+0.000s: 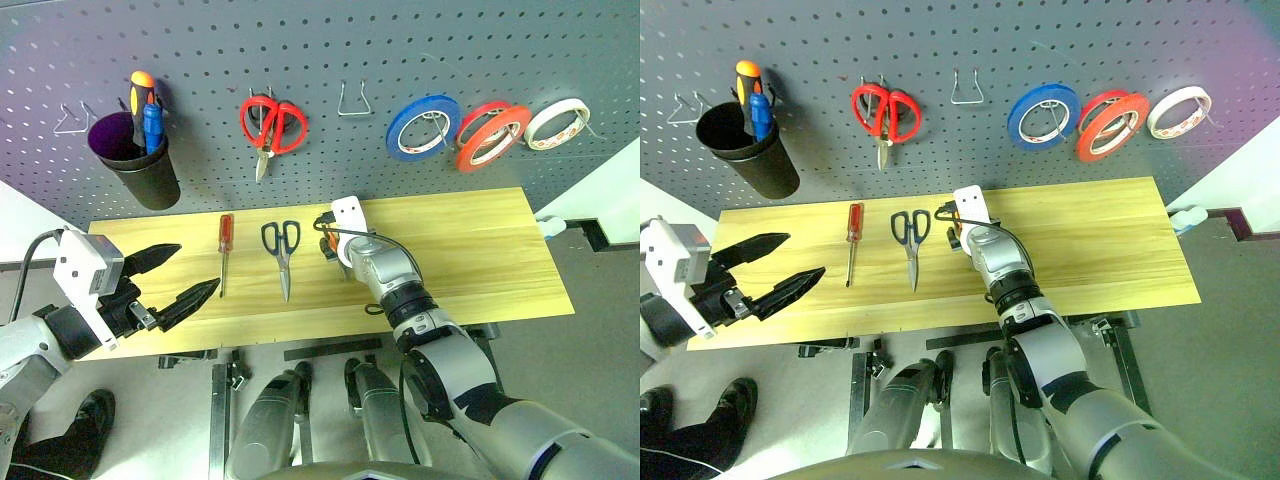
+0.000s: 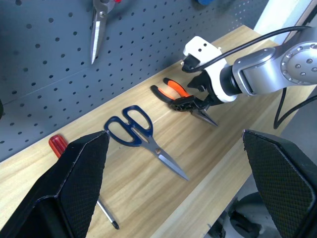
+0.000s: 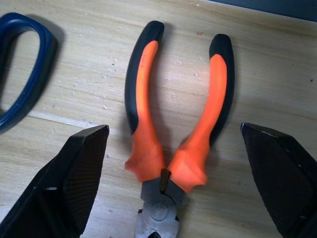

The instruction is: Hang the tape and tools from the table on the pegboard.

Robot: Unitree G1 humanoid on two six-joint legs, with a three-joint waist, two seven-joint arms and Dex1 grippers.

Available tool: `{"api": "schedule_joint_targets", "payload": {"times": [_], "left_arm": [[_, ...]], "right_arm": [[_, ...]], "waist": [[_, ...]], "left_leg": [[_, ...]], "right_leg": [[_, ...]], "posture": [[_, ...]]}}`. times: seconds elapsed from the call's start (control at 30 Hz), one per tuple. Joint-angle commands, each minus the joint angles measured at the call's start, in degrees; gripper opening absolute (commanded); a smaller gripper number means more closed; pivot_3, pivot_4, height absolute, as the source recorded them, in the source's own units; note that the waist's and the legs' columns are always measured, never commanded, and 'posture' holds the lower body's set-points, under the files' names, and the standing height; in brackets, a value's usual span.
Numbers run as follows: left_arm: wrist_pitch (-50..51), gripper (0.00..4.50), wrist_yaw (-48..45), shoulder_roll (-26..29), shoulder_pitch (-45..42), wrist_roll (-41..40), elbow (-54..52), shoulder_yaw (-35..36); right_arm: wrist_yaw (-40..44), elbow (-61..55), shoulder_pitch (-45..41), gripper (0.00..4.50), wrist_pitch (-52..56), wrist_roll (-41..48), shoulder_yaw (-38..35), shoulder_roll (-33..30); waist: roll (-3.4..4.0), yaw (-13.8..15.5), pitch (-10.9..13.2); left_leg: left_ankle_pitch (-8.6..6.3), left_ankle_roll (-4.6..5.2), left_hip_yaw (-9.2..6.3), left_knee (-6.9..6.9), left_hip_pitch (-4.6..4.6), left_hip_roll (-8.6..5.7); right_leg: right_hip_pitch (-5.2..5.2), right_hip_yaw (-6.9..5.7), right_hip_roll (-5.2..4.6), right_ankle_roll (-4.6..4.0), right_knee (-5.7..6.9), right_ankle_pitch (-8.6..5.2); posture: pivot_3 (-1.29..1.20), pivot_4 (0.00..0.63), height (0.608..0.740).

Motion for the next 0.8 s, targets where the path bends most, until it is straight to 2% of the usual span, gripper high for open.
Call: {"api": "schedule_joint_targets", "payload": {"times": [0.03, 0.17, 0.53, 0.8], "left_arm": [[-0.2, 4.5, 0.3, 0.5, 0.5, -0.8, -2.0, 1.8], [-0.1, 4.5, 0.4, 0.6, 0.3, -1.0, -1.9, 1.9], [0.3, 4.5, 1.2, 1.1, -0.6, -2.0, -1.4, 1.9], [-0.3, 4.5, 1.0, 0.7, -1.3, -0.9, -0.4, 0.5]], "right_arm": [[-0.5, 0.9, -0.4, 3.33, -0.6, -0.9, 0.6, 0.4], [-0.7, 2.2, -0.4, 2.09, -0.8, -2.5, 2.1, -0.2], [-0.2, 4.1, -1.1, 2.08, -2.1, -3.0, 2.3, -1.0], [9.1, -0.2, 1.1, 2.08, -2.2, 0.1, 1.1, -3.8]], "waist": [[0.0, 0.0, 0.0], [0.0, 0.0, 0.0], [0.0, 0.0, 0.0], [0.0, 0.0, 0.0]], "left_leg": [[0.01, -0.01, 0.0, 0.0, 0.0, 0.0], [0.02, -0.03, 0.0, -0.01, 0.0, 0.0], [0.01, -0.01, -0.03, 0.0, 0.01, 0.0], [0.01, -0.01, -0.04, -0.01, 0.0, 0.0]], "right_leg": [[0.01, 0.0, 0.0, 0.0, 0.0, 0.0], [0.01, 0.0, 0.0, 0.0, 0.0, 0.0], [-0.01, -0.03, 0.0, 0.0, 0.0, 0.0], [0.03, -0.03, 0.0, 0.0, -0.02, 0.0]], "posture": [[0.09, 0.356, 0.729], [0.09, 0.357, 0.729], [0.09, 0.363, 0.729], [0.07, 0.353, 0.729]]}}
